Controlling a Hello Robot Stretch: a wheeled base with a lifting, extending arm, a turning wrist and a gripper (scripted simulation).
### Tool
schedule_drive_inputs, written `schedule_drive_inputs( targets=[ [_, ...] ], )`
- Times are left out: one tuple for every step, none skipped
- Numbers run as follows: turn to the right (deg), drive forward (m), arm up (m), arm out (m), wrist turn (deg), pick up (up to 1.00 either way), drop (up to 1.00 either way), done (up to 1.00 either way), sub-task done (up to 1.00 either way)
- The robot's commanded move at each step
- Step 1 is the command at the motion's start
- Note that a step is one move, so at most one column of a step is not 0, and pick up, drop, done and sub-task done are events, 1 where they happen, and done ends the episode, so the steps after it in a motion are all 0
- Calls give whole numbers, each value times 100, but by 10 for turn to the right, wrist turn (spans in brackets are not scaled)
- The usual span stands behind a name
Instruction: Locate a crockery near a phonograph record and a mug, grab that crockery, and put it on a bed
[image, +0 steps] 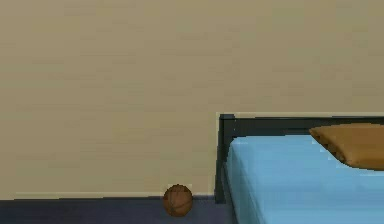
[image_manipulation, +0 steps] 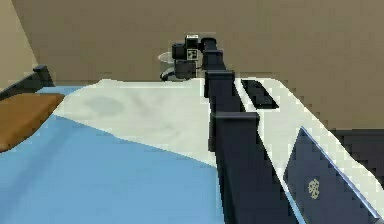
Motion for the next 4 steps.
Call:
schedule_drive_inputs(
  targets=[
    [0,0,-14,0,0,0,0,0,0],
    [0,0,-32,0,0,0,0,0,0],
    [0,0,0,0,0,0,100,0,0],
    [0,0,10,0,0,0,0,0,0]
  ],
)
